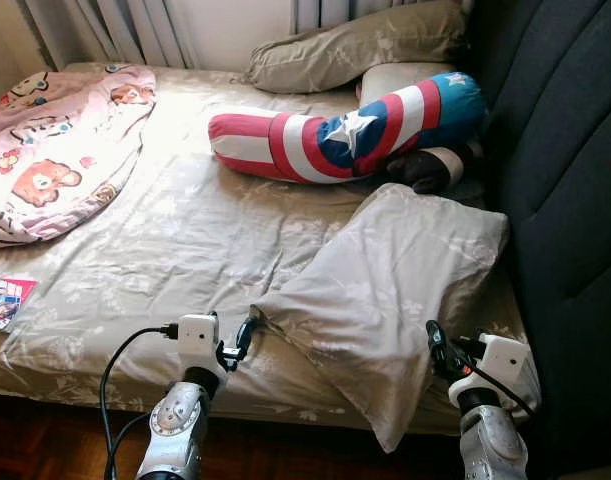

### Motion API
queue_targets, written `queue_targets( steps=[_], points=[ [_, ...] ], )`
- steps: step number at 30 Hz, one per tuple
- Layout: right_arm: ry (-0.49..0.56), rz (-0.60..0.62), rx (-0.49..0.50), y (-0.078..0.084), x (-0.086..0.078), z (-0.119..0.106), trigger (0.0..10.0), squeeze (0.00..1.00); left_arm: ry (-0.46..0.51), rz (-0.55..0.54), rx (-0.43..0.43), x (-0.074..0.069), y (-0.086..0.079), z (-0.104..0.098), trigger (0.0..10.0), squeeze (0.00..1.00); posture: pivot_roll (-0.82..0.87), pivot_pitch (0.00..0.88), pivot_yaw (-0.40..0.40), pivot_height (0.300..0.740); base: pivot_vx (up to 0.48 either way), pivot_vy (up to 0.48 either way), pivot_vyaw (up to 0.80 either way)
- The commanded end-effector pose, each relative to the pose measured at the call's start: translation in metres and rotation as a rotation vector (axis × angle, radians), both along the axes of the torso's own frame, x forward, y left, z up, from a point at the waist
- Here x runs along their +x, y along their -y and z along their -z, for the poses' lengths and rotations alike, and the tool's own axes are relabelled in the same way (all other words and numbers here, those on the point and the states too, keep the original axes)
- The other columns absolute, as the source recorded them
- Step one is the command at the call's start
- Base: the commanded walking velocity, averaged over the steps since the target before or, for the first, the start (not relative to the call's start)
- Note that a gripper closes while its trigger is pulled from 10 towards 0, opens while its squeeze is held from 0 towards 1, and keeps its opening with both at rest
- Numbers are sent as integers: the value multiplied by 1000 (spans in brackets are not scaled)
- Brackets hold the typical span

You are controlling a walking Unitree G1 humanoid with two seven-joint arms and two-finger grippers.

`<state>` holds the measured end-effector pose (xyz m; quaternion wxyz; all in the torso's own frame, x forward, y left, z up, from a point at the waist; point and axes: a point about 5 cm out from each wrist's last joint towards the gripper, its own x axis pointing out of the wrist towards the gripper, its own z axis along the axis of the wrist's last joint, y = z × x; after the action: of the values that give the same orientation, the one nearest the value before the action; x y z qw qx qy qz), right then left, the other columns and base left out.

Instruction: Clean up the room

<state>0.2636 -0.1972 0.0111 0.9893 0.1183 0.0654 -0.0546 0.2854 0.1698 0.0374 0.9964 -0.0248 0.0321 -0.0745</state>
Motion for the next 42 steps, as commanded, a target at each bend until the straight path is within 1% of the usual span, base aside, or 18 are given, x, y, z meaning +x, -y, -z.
queue_targets(
  steps=[1,7,16,27,31,37,40,42],
  points=[
    [-8,5,9,0,-1,1,10000,0,-12,-3,0,-1,-1,1,10000,0,8,132,-34,740,247,0,0],
    [-25,20,10,2,-3,4,10000,0,1,11,2,2,3,-3,10000,0,5,143,-31,740,272,0,0],
    [-33,36,14,3,-5,6,10000,0,8,21,2,0,6,-4,10000,0,4,158,-28,740,307,0,0],
    [-34,58,19,1,-7,8,10000,0,29,29,0,-2,5,-9,10000,0,10,172,-25,740,0,0,0],
    [-33,34,7,-1,-8,8,10000,0,35,27,-1,-2,5,-11,10000,0,9,175,-24,740,0,0,0],
    [-69,-8,-26,-3,-9,12,10000,0,36,34,-2,-2,7,-12,10000,0,2,179,-21,740,0,0,0],
    [-90,-26,-22,-6,-10,14,10000,0,35,35,-2,-3,7,-12,10000,0,3,181,-19,720,0,0,0],
    [-91,-28,-23,-7,-10,14,10000,0,35,35,-1,-3,7,-12,10000,0,3,182,-19,715,0,0,0]
  ],
)
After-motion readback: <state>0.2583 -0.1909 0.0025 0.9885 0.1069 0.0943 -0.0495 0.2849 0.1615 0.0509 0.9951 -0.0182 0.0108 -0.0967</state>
